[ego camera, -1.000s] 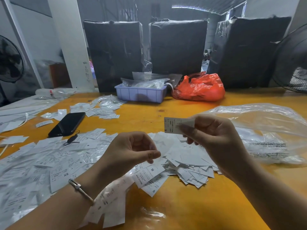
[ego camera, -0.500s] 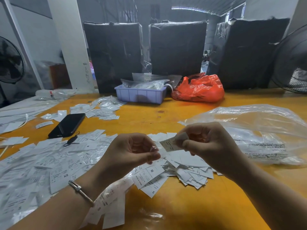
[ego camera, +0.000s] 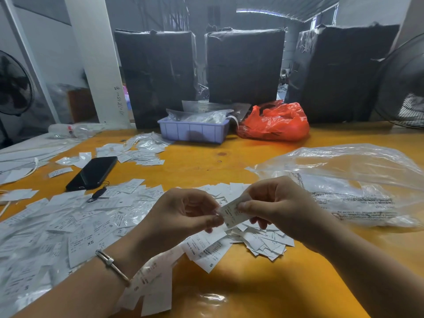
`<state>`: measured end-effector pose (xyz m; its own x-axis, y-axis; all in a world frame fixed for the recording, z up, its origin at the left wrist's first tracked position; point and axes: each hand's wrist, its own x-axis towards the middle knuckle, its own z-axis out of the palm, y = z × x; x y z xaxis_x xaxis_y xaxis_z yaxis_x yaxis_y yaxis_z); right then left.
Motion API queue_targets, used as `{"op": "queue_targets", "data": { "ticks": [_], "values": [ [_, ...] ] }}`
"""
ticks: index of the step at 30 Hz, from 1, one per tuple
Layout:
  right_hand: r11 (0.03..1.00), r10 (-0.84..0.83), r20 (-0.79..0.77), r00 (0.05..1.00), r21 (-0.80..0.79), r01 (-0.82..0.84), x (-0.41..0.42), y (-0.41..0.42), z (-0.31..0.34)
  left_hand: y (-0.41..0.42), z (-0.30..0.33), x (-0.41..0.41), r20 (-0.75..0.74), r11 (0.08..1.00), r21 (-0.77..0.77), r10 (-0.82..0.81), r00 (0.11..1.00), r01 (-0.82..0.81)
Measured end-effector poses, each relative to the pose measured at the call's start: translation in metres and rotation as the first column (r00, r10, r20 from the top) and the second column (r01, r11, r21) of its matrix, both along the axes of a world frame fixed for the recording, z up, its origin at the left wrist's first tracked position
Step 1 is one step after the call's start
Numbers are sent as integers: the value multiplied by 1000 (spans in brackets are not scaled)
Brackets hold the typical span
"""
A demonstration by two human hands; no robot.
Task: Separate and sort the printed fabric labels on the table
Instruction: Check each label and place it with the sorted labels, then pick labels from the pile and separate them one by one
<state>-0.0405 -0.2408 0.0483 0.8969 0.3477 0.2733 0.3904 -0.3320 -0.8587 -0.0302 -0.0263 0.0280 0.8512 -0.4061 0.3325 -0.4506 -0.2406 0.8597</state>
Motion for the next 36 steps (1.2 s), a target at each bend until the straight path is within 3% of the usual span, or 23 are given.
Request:
{"op": "queue_targets", "data": {
  "ticks": [8,13,18,21,24,26,31,36],
  "values": [
    [997,66,-31,997,-23,-67,0,2,-5,2,0,1,-62,998,45,-39,997,42],
    [991,-68,74,995,119,59,4,-3,-3,3,0,1,-81,1000,14,-6,997,7],
    [947,-294,299,908,218,235,5,-4,-6,4,4,-1,-109,996,-80,19,994,-28],
    [948,-317,400,860,132,289,3,-5,-3,4,5,-2,-113,994,-100,29,993,-40],
    [988,-131,272,953,-43,148,0,0,-1,3,6,-3,-98,994,-104,13,995,-23],
    [984,-57,247,967,-152,96,-2,5,-4,3,6,-3,-88,994,-104,1,996,-10],
    [986,-82,340,937,-108,125,1,5,-6,2,6,-3,-71,999,-50,-12,997,9],
    [976,-34,379,925,-188,113,-2,5,-4,0,4,-2,-101,995,68,-65,993,72]
  ]
}}
